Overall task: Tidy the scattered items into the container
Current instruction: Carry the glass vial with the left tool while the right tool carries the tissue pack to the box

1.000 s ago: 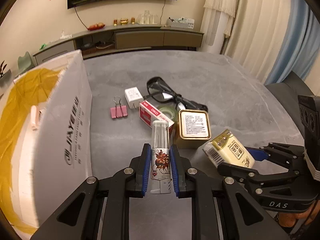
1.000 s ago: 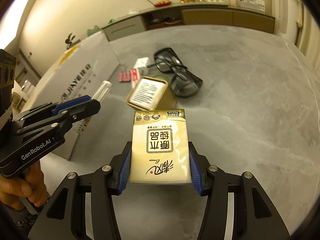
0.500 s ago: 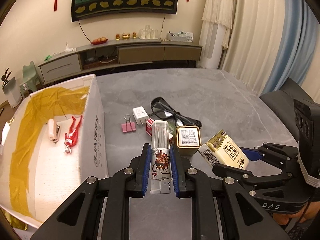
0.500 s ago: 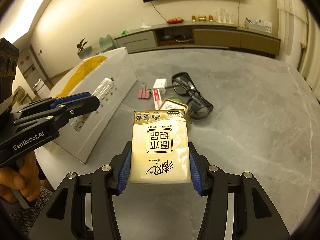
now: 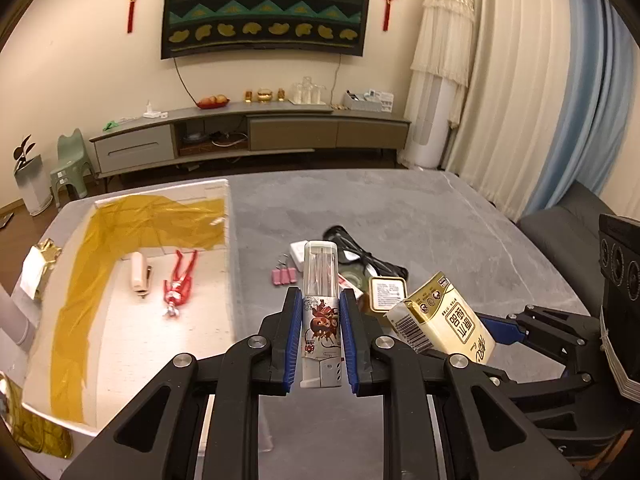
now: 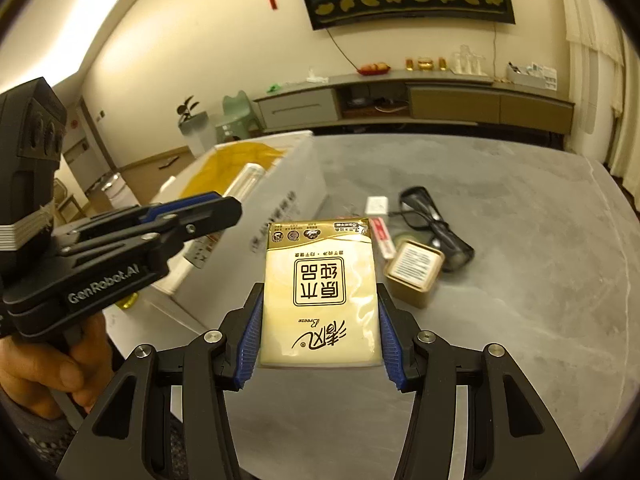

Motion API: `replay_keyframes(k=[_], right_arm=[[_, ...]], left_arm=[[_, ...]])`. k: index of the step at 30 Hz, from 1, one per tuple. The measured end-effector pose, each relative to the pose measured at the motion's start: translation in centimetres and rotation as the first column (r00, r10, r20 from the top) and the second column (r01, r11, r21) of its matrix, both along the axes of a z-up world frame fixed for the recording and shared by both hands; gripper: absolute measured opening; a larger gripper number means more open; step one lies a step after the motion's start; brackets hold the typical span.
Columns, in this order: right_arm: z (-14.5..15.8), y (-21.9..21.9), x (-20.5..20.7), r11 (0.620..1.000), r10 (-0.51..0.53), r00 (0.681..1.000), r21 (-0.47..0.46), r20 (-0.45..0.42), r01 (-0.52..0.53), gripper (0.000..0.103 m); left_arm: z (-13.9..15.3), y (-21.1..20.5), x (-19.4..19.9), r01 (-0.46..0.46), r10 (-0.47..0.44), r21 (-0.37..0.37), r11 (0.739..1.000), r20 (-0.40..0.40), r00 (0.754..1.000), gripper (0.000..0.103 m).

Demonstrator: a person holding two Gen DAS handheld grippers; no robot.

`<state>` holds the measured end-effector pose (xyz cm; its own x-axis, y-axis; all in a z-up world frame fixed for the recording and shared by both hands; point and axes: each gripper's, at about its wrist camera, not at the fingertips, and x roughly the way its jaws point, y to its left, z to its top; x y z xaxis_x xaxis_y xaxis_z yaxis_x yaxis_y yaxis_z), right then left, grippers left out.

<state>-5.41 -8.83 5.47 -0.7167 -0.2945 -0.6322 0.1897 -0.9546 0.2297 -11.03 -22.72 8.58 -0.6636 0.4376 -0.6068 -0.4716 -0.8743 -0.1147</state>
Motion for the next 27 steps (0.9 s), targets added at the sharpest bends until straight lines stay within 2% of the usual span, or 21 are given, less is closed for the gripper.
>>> replay_keyframes(k=[11, 27], right_arm=[[2.4, -4.2, -0.3, 0.999, 0.041, 0.998, -0.001, -0.038, -0.041, 0.054], [5.3, -9.2, -1.6, 0.993, 0.111, 0.99, 0.038, -0.086, -0.108, 0.054]], left_arm=[[2.1, -4.8, 0.3, -0.053, 0.055, 0.066, 0.996, -0.036, 0.998, 0.02], [3.0, -10.3, -1.2, -0.136, 0.142, 0.145, 0.98, -0.037, 0.989, 0.02]])
